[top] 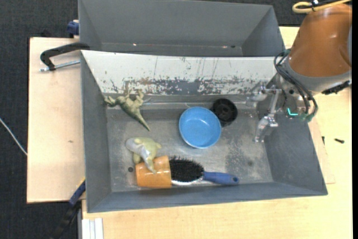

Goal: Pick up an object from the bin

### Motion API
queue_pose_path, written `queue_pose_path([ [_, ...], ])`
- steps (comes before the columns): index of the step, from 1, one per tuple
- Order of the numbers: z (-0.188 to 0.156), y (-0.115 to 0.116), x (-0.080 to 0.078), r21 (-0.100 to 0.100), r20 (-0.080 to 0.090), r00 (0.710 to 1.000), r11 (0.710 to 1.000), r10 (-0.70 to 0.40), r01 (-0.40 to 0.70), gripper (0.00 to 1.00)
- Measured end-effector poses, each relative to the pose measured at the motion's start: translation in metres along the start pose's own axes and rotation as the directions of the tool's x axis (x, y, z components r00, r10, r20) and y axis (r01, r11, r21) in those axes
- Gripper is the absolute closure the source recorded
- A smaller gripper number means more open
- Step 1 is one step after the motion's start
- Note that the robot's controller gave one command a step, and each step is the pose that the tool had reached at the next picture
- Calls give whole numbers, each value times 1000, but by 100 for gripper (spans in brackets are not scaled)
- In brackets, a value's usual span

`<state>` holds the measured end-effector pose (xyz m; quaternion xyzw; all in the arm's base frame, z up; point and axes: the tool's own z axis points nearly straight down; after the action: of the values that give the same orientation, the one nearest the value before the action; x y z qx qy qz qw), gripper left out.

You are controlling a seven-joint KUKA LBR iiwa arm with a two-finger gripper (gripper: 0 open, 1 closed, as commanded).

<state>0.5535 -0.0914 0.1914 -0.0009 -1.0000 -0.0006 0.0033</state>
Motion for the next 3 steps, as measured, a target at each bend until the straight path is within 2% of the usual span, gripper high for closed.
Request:
queue_pose_path([
  [1,99,43,-47,4,22,994,994,-107,107,0],
  [2,96,44,-45,1,19,994,994,-108,108,100],
  [3,11,42,-44,5,21,988,988,-153,153,100],
])
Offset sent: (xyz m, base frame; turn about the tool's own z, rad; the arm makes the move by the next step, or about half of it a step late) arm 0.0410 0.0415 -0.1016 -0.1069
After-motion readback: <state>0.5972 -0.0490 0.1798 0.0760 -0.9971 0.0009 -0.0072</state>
